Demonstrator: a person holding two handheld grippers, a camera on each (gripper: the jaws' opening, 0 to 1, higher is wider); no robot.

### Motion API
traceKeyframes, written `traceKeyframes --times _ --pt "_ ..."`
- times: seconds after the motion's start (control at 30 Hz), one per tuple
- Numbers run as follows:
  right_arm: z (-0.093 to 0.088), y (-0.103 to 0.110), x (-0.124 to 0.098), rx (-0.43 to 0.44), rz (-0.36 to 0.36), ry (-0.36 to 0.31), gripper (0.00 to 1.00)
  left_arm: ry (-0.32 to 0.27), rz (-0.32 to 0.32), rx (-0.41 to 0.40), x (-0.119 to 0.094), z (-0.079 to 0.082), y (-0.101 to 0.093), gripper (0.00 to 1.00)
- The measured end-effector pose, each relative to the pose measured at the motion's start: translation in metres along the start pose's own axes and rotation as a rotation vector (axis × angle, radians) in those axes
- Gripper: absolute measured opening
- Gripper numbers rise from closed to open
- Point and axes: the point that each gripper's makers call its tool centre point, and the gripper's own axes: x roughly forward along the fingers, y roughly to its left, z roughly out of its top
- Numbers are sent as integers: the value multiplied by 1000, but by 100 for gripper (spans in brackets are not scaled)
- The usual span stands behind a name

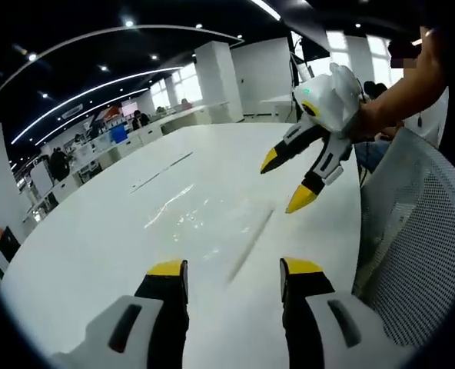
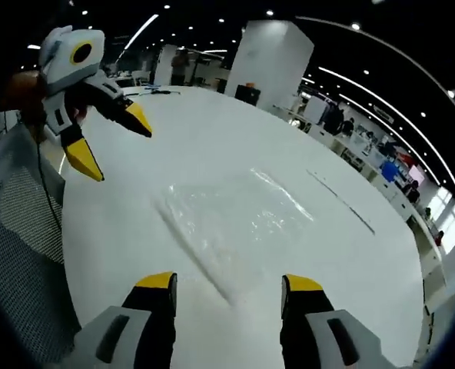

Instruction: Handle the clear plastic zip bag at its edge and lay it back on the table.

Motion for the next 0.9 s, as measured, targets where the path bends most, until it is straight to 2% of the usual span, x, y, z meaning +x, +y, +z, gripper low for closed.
traceKeyframes --times 0.13,0.43,0.57,0.83,0.9 --pt "-8 -6 -9 47 -16 -6 62 -8 8 -18 -1 0 1 49" --pt "-11 -9 -26 126 -28 -61 73 -35 22 -70 -7 -1 4 56" --pt "-16 -8 -32 130 -35 -72 76 -45 23 -87 -10 -3 3 60" --pt "-19 -4 -43 139 -34 -123 89 -64 19 -110 -17 -7 -4 67" --pt "-22 -2 -42 150 -32 -129 93 -79 35 -118 -20 -6 -3 69"
